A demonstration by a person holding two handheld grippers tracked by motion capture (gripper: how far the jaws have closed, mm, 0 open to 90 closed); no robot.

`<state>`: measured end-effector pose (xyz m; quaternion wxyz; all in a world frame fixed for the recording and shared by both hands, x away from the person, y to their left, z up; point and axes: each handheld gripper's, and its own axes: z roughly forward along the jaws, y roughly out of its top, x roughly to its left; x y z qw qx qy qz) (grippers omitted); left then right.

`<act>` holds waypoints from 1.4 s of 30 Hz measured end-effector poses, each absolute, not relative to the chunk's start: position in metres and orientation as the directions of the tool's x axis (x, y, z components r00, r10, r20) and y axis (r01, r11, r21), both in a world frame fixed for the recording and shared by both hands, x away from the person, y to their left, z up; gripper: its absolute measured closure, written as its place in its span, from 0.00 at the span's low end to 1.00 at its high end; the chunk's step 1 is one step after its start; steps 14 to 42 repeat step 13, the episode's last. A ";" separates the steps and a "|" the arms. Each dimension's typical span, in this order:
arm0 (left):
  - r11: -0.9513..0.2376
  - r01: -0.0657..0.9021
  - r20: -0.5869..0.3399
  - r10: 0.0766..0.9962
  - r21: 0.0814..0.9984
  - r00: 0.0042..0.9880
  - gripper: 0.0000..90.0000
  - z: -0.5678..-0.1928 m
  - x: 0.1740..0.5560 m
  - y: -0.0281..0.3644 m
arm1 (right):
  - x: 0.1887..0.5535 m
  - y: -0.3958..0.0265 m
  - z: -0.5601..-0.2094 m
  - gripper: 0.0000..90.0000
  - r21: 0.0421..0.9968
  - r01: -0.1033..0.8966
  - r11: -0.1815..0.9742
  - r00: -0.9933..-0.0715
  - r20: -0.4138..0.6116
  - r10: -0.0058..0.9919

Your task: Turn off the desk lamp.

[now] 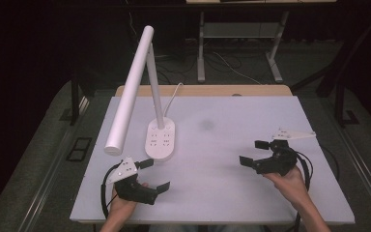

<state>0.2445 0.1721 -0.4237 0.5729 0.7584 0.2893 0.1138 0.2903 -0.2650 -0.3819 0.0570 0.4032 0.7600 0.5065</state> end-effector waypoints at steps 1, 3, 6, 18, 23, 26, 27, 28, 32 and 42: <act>-0.176 0.309 -0.159 0.569 0.935 0.807 0.00 -0.424 0.244 0.172 | 0.287 -0.268 -0.384 0.01 0.813 0.560 0.160 -0.664 0.325 0.674; -0.177 0.311 -0.160 0.570 0.934 0.806 0.00 -0.424 0.244 0.172 | 0.282 -0.273 -0.389 0.01 0.809 0.567 0.157 -0.656 0.328 0.680; -0.176 0.314 -0.163 0.571 0.933 0.805 0.00 -0.424 0.245 0.171 | 0.273 -0.281 -0.396 0.01 0.803 0.578 0.145 -0.644 0.340 0.686; -0.179 0.314 -0.162 0.569 0.933 0.806 0.00 -0.424 0.245 0.170 | 0.259 -0.290 -0.408 0.01 0.798 0.589 0.129 -0.618 0.341 0.708; -0.179 0.314 -0.162 0.569 0.933 0.806 0.00 -0.424 0.245 0.170 | 0.259 -0.290 -0.408 0.01 0.798 0.589 0.129 -0.618 0.341 0.708; -0.179 0.314 -0.162 0.569 0.933 0.806 0.00 -0.424 0.245 0.170 | 0.259 -0.290 -0.408 0.01 0.798 0.589 0.129 -0.618 0.341 0.708; -0.179 0.314 -0.162 0.569 0.933 0.806 0.00 -0.424 0.245 0.170 | 0.259 -0.290 -0.408 0.01 0.798 0.589 0.129 -0.618 0.341 0.708; -0.179 0.314 -0.162 0.569 0.933 0.806 0.00 -0.424 0.245 0.170 | 0.259 -0.290 -0.408 0.01 0.798 0.589 0.129 -0.618 0.341 0.708; -0.179 0.314 -0.162 0.569 0.933 0.806 0.00 -0.424 0.245 0.170 | 0.259 -0.290 -0.408 0.01 0.798 0.589 0.129 -0.618 0.341 0.708; -0.179 0.314 -0.162 0.569 0.933 0.806 0.00 -0.424 0.245 0.170 | 0.259 -0.290 -0.408 0.01 0.798 0.589 0.129 -0.618 0.341 0.708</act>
